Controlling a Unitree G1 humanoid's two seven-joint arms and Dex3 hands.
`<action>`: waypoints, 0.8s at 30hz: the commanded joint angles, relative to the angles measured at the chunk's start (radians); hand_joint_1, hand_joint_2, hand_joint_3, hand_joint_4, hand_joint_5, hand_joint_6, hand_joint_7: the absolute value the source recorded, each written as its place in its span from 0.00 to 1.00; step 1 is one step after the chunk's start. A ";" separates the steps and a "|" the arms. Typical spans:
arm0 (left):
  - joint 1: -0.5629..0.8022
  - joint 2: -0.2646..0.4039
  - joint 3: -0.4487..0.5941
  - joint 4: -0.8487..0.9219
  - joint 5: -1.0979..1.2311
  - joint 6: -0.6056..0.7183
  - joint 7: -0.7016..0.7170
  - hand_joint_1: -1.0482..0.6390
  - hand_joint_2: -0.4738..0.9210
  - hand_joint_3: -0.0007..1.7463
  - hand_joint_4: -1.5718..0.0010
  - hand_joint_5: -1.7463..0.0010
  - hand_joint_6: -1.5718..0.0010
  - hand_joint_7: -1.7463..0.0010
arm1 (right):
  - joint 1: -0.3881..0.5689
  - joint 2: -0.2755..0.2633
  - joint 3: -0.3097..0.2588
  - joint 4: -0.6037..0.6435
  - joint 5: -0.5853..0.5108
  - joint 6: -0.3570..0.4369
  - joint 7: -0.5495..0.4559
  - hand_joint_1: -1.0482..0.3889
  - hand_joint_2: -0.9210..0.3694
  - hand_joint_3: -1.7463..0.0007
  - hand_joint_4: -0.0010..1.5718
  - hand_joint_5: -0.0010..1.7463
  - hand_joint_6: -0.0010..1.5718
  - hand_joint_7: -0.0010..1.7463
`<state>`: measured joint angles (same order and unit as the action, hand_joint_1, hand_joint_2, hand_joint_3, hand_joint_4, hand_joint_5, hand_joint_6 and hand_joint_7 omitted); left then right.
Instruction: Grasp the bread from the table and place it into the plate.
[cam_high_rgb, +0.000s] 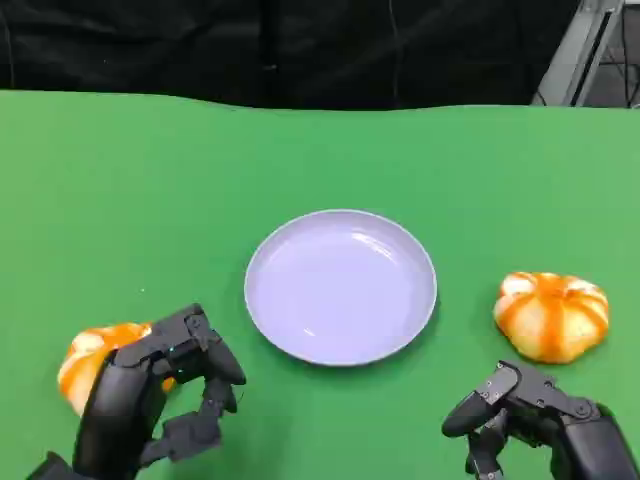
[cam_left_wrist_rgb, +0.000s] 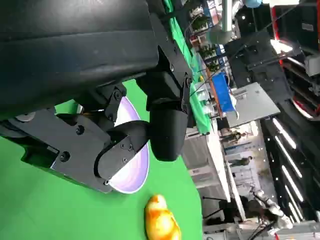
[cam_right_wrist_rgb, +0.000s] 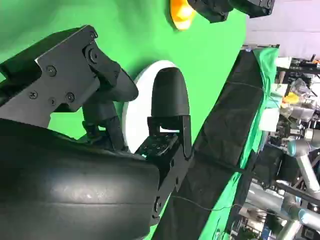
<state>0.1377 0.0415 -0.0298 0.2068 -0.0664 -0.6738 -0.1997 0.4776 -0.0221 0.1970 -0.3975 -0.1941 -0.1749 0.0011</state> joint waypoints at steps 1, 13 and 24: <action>0.001 0.011 0.009 -0.006 -0.013 0.007 -0.005 0.55 0.75 0.65 0.49 0.00 0.53 0.10 | 0.003 -0.010 -0.006 -0.005 0.009 -0.004 0.002 0.75 0.35 0.30 0.42 0.93 0.46 0.76; -0.002 0.004 0.013 0.000 0.009 -0.007 0.012 0.56 0.75 0.64 0.49 0.00 0.53 0.10 | 0.003 -0.007 -0.005 -0.006 0.002 0.002 -0.003 0.76 0.35 0.30 0.42 0.92 0.46 0.76; 0.004 0.013 0.047 -0.065 0.036 0.078 0.061 0.54 0.98 0.18 0.49 0.56 0.40 0.80 | 0.003 -0.004 0.003 -0.006 -0.001 0.001 -0.007 0.75 0.36 0.29 0.42 0.92 0.46 0.76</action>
<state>0.1385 0.0376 -0.0039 0.1730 -0.0756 -0.6248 -0.1784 0.4775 -0.0218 0.2040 -0.3975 -0.1947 -0.1751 0.0006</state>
